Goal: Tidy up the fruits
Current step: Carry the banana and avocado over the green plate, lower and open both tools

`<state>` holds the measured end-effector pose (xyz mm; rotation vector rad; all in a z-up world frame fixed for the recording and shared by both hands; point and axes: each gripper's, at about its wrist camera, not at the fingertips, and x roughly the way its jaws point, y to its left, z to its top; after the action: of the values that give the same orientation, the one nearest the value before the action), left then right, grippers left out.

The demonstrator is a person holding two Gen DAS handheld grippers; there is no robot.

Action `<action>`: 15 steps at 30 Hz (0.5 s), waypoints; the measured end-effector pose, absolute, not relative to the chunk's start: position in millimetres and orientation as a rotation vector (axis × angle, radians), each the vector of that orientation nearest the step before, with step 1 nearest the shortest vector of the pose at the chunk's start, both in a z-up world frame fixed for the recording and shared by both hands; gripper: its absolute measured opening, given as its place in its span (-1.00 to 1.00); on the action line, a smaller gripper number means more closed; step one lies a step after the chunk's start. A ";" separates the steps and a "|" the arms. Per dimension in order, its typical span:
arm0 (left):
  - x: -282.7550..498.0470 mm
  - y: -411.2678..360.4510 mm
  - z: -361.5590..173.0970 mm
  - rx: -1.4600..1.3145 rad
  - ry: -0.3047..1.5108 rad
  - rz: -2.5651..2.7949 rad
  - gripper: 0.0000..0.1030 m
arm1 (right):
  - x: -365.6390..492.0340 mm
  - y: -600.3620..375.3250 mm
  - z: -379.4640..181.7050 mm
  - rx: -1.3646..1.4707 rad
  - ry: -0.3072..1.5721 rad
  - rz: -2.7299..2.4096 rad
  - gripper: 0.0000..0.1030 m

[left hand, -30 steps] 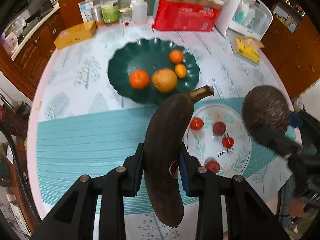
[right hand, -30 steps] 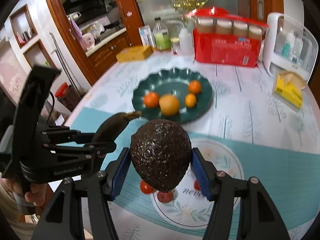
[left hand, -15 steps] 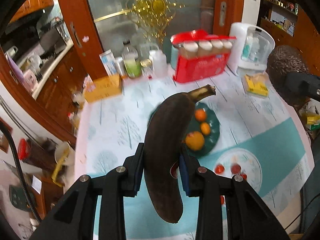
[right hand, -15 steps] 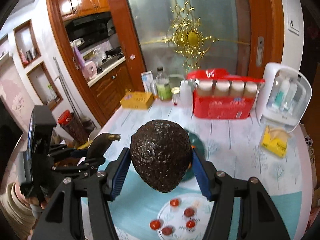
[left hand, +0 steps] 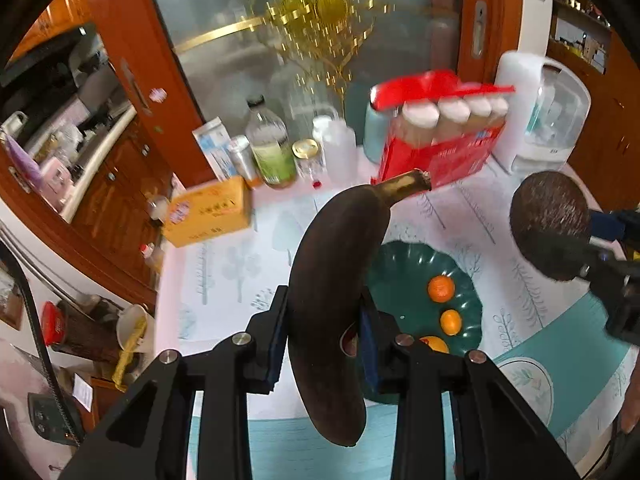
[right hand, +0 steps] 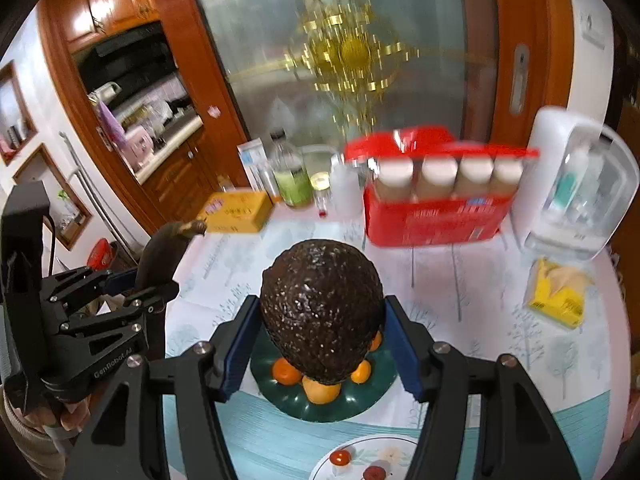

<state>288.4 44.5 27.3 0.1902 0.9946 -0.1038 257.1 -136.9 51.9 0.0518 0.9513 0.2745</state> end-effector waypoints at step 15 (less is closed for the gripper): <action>357.5 16.0 -125.4 0.228 1.188 -0.160 -0.41 | 307.5 -112.6 -108.4 -0.003 1.166 0.352 0.20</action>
<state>357.5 16.0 -125.4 0.2281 1.1884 -0.1601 307.5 -112.6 -108.4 -0.0029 1.1660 0.3524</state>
